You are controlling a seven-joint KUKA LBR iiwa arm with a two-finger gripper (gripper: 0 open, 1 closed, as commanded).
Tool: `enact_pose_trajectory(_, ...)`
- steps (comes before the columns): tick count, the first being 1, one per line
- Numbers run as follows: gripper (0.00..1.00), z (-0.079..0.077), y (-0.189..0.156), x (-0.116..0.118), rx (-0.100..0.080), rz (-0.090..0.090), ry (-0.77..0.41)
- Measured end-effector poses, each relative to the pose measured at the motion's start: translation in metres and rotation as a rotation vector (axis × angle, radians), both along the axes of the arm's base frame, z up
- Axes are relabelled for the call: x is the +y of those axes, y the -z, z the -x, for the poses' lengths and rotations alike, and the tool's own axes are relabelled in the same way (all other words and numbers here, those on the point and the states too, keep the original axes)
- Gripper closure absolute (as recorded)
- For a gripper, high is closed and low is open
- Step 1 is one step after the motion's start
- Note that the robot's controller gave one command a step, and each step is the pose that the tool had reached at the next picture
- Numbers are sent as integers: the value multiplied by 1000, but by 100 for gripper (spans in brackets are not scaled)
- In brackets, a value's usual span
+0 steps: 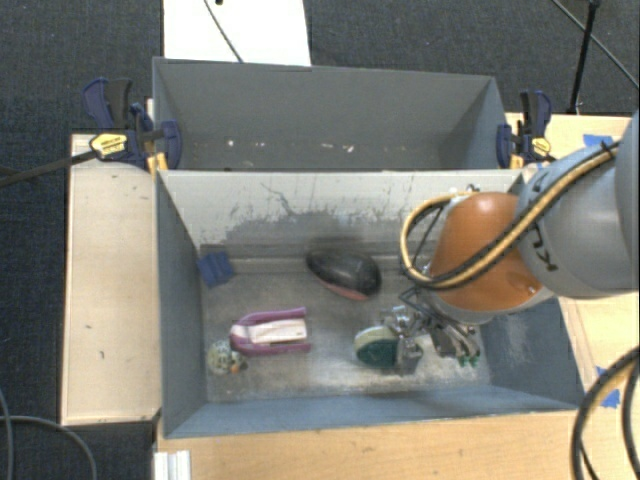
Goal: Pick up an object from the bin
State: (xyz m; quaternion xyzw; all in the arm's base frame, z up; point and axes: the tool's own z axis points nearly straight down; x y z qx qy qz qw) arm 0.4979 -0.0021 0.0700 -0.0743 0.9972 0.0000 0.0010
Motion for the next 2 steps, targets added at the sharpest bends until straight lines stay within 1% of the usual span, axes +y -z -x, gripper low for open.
enact_pose_trajectory(1,100,0,-120,5,-7,1,-234)
enact_pose_trajectory(2,100,-11,-256,3,-11,2,-200)
